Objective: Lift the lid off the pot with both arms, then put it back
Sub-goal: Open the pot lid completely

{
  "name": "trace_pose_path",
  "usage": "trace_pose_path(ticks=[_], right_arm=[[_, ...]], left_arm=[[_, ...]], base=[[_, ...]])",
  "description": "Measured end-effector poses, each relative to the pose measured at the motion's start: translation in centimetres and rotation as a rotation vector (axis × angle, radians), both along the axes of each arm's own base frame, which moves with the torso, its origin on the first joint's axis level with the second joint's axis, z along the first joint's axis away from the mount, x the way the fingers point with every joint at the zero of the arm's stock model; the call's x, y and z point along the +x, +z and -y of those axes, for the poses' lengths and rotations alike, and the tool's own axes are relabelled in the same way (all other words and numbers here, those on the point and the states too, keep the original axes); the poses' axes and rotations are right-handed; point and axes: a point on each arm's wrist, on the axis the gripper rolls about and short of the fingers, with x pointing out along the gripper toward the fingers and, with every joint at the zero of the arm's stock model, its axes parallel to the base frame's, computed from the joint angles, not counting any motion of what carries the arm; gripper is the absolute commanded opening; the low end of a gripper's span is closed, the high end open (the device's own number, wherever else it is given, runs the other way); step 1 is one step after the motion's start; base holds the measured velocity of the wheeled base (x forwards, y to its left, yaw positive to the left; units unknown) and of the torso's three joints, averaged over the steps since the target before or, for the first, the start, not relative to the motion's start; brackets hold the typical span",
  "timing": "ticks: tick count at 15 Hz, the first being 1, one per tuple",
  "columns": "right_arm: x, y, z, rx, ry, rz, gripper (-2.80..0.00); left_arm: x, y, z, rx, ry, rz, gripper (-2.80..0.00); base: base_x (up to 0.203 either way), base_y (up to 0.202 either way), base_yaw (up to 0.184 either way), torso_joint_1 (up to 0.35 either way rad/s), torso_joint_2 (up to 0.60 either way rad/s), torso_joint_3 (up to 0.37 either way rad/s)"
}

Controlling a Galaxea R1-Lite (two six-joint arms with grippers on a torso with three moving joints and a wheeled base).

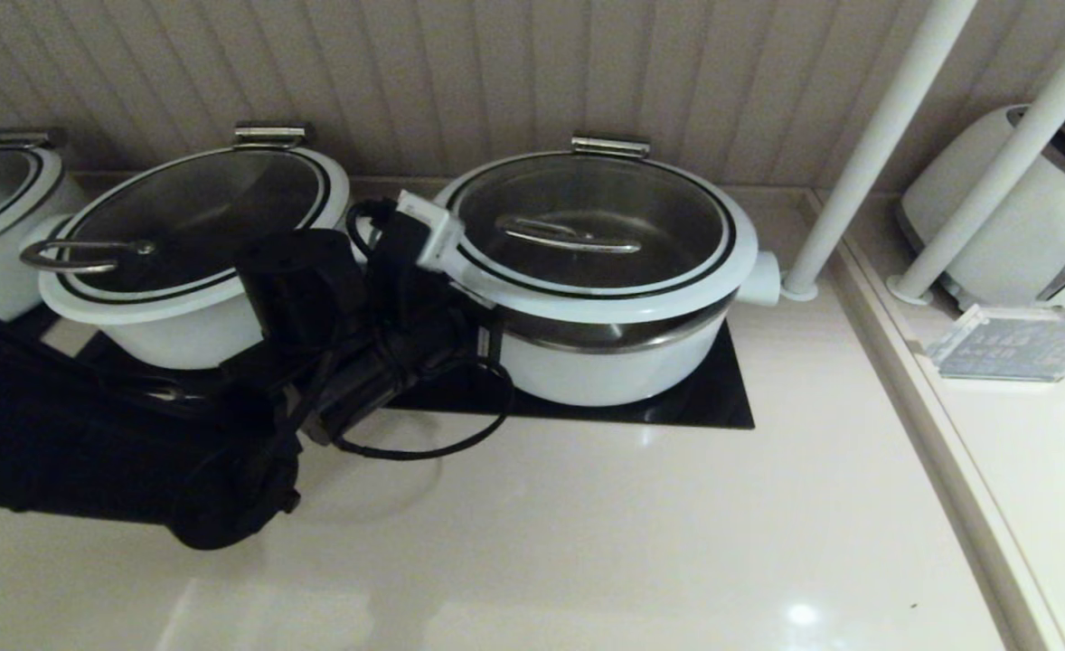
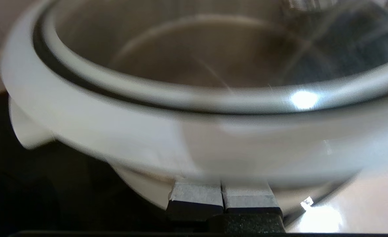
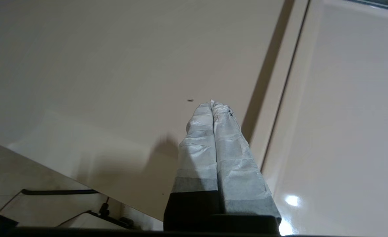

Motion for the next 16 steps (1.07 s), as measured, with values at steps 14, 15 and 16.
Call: trace_pose_path(ticks=[14,15,16], right_arm=[[2.3,8.3,-1.4,0.057,0.167,0.095,-2.8],[3.3,9.1,-1.8,0.06,0.168,0.106,-2.8],[4.3,9.9,-2.3,0.066,0.169,0.125,-2.8]], left_arm=[[1.9,2.5,1.0,-0.058,0.039,0.093,-2.8],[2.0,2.5,1.1,-0.058,0.038,0.094,-2.8],[2.1,2.5,1.1,-0.059,0.039,0.094,-2.8]], base=[[0.0,0.0,0.0,0.0,0.0,0.0],[0.0,0.0,0.0,0.0,0.0,0.0],[0.0,0.0,0.0,0.0,0.0,0.0]])
